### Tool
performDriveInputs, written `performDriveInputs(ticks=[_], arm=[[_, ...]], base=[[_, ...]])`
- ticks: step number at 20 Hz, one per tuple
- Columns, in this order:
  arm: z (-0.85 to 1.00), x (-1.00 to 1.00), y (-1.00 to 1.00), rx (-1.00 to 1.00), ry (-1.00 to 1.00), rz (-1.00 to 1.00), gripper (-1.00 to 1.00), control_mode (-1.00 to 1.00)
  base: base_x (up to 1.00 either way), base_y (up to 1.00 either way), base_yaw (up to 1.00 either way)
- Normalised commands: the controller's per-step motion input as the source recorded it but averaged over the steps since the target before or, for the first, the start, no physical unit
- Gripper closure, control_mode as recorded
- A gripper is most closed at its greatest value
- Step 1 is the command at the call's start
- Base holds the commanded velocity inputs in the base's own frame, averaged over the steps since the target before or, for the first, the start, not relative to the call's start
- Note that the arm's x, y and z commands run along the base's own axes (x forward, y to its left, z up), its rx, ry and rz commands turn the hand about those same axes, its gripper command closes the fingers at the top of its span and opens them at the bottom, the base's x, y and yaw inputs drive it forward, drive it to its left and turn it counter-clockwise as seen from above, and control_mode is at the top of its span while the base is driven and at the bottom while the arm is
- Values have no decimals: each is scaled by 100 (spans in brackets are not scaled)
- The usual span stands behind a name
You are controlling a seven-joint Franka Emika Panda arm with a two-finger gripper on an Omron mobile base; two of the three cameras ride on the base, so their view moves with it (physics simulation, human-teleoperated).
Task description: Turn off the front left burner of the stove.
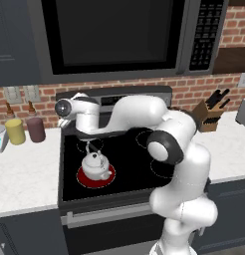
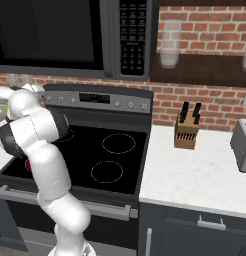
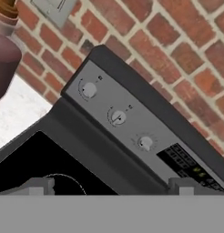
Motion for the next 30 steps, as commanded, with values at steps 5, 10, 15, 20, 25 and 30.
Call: performDriveInputs(ticks=[5, 10, 15, 20, 25, 30], arm=[[-16, 16, 19, -12, 0, 0, -100, -100], [-7, 14, 17, -9, 0, 0, -100, -100], [-2, 13, 15, -5, 0, 0, -100, -100], [0, 12, 0, 0, 0, 0, -100, -100], [-3, 14, 0, 0, -3, 0, -100, -100], [-6, 14, -5, 0, -4, 3, -100, -100]], base=[[0, 0, 0], [0, 0, 0], [0, 0, 0], [0, 0, 0], [0, 0, 0], [0, 0, 0]])
